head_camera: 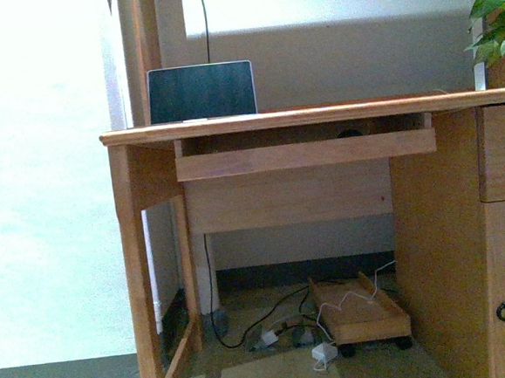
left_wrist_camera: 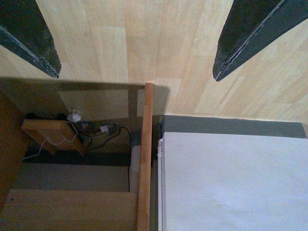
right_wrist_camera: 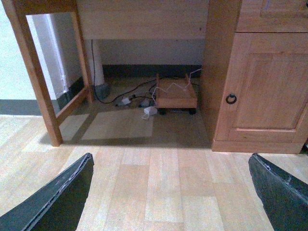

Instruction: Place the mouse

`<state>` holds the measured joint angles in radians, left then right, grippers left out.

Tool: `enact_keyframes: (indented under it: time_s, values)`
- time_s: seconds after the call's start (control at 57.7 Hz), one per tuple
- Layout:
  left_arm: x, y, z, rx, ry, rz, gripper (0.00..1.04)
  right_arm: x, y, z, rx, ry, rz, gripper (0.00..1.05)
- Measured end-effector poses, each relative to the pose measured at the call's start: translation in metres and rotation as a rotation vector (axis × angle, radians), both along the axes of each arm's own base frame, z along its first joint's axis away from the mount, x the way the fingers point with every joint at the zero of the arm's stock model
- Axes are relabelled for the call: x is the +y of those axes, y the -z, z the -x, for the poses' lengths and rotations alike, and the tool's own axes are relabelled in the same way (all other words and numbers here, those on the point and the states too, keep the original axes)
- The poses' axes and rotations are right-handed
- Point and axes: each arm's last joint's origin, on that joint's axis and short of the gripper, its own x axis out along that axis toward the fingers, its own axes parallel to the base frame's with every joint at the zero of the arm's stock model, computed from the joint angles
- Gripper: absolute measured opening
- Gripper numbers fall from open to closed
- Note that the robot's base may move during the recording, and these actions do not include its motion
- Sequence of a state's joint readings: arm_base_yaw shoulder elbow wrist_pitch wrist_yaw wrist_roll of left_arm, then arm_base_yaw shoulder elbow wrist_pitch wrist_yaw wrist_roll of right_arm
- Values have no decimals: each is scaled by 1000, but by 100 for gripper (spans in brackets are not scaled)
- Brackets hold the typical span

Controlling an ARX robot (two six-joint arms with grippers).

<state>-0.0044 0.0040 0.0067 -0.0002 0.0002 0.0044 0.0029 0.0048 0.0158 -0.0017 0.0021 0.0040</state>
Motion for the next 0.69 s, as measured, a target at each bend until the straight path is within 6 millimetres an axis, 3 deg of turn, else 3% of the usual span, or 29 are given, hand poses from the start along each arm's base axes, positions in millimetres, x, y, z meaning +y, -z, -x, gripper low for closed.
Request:
enact_keyframes:
  time_s: [0.693]
  values:
    - [0, 0, 0, 0, 0, 0, 97, 0, 0, 0, 0, 0, 0, 97]
